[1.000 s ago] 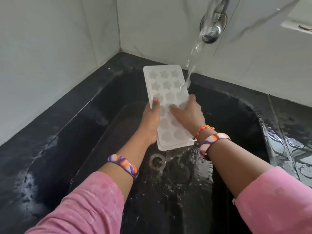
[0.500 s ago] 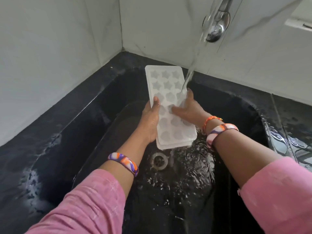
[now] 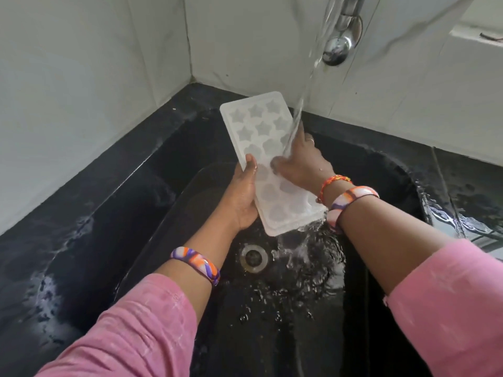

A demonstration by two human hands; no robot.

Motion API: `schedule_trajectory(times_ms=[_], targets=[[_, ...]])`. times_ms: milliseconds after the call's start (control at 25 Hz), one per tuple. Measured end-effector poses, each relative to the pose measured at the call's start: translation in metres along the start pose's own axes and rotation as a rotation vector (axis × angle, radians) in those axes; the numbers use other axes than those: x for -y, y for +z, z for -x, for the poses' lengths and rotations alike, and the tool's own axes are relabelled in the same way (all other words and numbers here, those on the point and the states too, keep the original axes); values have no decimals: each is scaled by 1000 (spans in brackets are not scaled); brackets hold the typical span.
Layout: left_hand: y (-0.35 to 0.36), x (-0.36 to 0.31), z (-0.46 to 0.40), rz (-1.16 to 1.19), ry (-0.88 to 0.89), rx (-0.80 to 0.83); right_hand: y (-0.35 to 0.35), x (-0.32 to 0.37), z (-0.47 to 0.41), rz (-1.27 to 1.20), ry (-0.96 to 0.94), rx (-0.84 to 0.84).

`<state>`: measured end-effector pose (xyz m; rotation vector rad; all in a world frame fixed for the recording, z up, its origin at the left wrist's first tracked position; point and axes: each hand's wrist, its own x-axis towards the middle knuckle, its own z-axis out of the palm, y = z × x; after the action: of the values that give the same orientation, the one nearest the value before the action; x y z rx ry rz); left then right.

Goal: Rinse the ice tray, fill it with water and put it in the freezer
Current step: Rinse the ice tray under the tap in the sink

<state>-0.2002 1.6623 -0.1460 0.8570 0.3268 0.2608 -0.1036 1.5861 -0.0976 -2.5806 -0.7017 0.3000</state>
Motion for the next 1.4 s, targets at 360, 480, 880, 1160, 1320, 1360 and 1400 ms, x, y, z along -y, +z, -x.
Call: schedule_trajectory(times_ms=[360, 480, 880, 1160, 1320, 1360, 1400], targets=[[-2, -4, 1, -25, -38, -57, 1, -8, 17, -216, -44, 26], [1, -2, 1, -50, -72, -82, -3, -15, 22, -415, 26, 88], [-2, 8, -6, -145, -81, -162, -6, -6, -2, -235, 100, 140], [-2, 11, -7, -153, -65, -170, -2, -5, -7, -184, 99, 130], [-1, 10, -6, -175, -59, -160, -11, -1, -13, -92, 52, 75], [-2, 10, -6, -160, -51, -155, -9, 1, -12, -134, 58, 49], [-3, 9, -5, -152, -46, -151, -6, 2, -9, -185, 69, 44]])
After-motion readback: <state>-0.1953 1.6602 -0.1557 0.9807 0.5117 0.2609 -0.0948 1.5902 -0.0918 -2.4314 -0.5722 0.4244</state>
